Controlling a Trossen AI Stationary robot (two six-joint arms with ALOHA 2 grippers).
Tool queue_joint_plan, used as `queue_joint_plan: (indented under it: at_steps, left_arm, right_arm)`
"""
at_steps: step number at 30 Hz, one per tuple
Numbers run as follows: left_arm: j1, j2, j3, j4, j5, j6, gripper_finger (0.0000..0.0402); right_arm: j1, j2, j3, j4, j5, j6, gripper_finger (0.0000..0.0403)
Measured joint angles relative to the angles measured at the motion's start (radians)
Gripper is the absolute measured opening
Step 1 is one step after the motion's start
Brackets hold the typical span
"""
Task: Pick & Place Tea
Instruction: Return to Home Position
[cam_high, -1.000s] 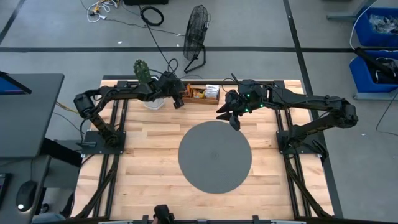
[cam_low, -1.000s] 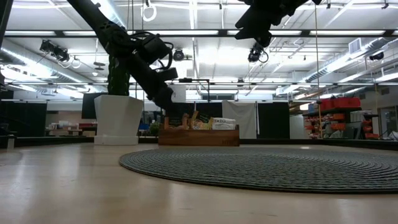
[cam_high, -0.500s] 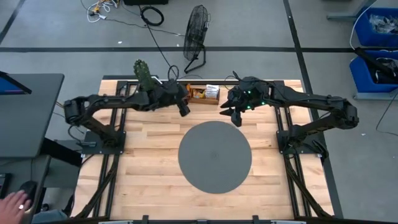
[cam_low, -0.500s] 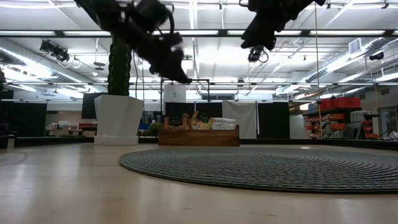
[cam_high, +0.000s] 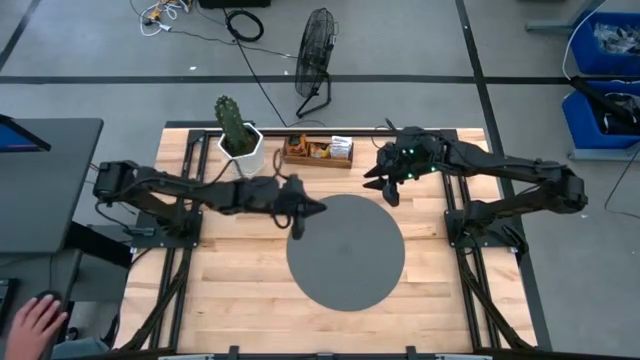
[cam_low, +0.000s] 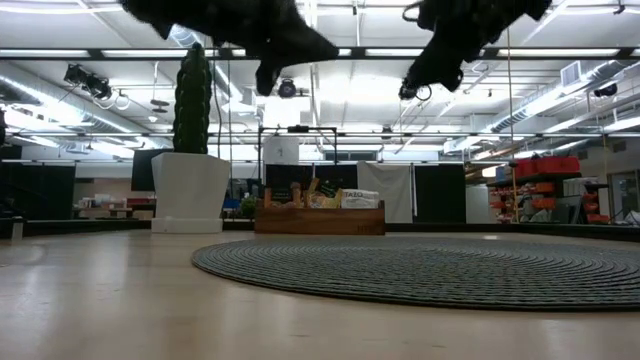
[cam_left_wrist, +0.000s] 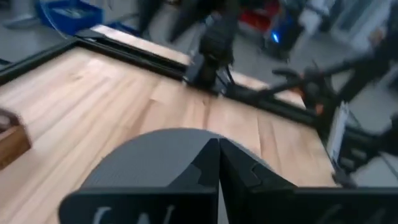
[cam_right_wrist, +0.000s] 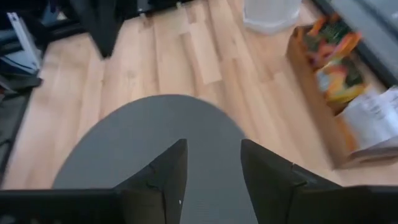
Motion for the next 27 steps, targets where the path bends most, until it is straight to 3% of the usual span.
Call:
queue_joint_plan:
  at_steps: [7,20,27]
  left_arm:
    - [-0.01,-0.136,-0.263,0.345,-0.097,-0.086,0.0004]
    - [0.076,-0.587,-0.728,0.599,-0.19,-0.126,0.0003]
    - [0.083,-0.771,-0.833,0.604,-0.192,-0.099,0.0002]
  right_arm:
    - [0.007,-0.053,-0.144,0.07,-0.066,0.126,0.0155]
    - [0.041,-0.078,-0.164,0.111,-0.065,0.196,0.0155]
    - [0.041,-0.078,-0.164,0.115,-0.064,0.223,0.0155]
